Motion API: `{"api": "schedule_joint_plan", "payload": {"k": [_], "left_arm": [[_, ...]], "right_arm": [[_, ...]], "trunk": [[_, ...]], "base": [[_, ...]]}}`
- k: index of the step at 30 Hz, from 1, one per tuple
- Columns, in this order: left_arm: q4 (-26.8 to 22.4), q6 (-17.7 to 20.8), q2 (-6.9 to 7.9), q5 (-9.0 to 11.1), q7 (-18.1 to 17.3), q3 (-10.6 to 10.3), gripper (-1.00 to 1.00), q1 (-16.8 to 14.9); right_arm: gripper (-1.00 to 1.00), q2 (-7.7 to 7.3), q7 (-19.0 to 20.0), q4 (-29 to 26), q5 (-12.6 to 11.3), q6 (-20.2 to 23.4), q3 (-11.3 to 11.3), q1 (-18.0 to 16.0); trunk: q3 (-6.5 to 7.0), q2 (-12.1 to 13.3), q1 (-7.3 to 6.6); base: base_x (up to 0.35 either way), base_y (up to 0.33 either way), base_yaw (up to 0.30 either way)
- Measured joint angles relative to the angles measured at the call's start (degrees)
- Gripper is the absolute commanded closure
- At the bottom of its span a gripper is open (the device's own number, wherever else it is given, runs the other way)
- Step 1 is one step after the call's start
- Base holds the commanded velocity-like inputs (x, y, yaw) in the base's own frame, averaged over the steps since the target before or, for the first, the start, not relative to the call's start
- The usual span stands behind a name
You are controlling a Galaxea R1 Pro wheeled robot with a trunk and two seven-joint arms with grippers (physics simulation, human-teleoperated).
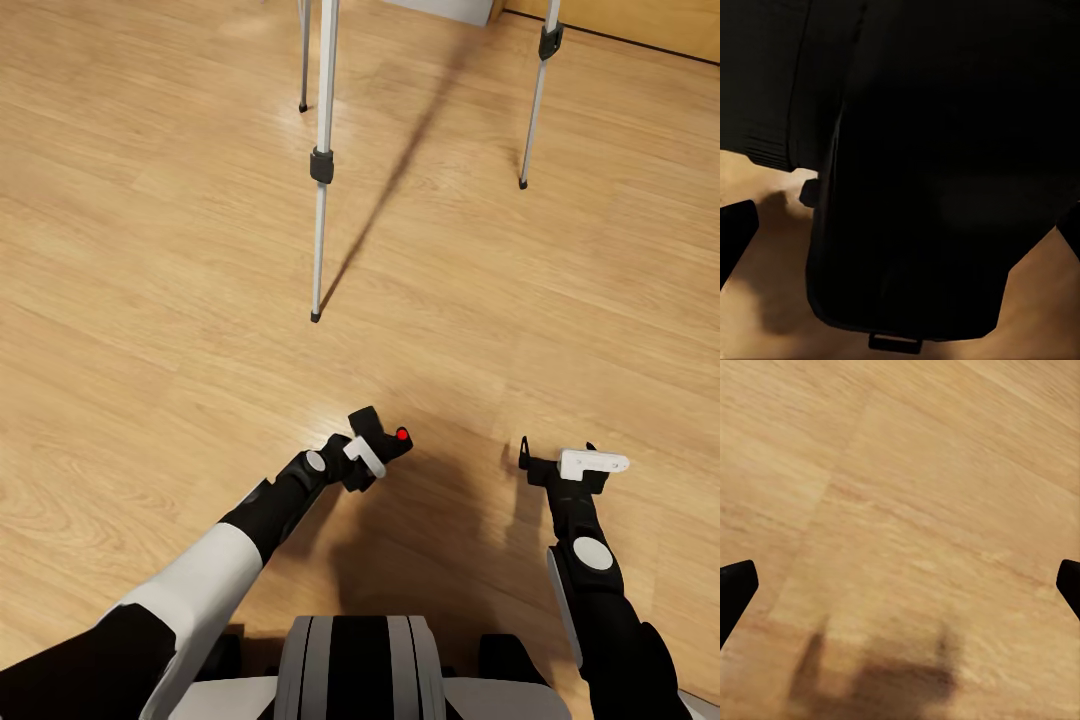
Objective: Attach the digital camera to the camera tripod in the bedroom.
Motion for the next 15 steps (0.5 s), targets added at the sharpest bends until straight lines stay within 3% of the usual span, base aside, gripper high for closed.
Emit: {"api": "schedule_joint_plan", "payload": {"k": [15], "left_arm": [[0.7, -0.02, 0.0, 0.25, 0.01, -0.05, -1.0, -1.47]], "right_arm": [[-1.0, 0.03, 0.0, -0.07, 0.0, 0.0, 0.0, 0.0]], "trunk": [[0.0, 0.0, 0.0]], "base": [[0.0, 0.0, 0.0]]}}
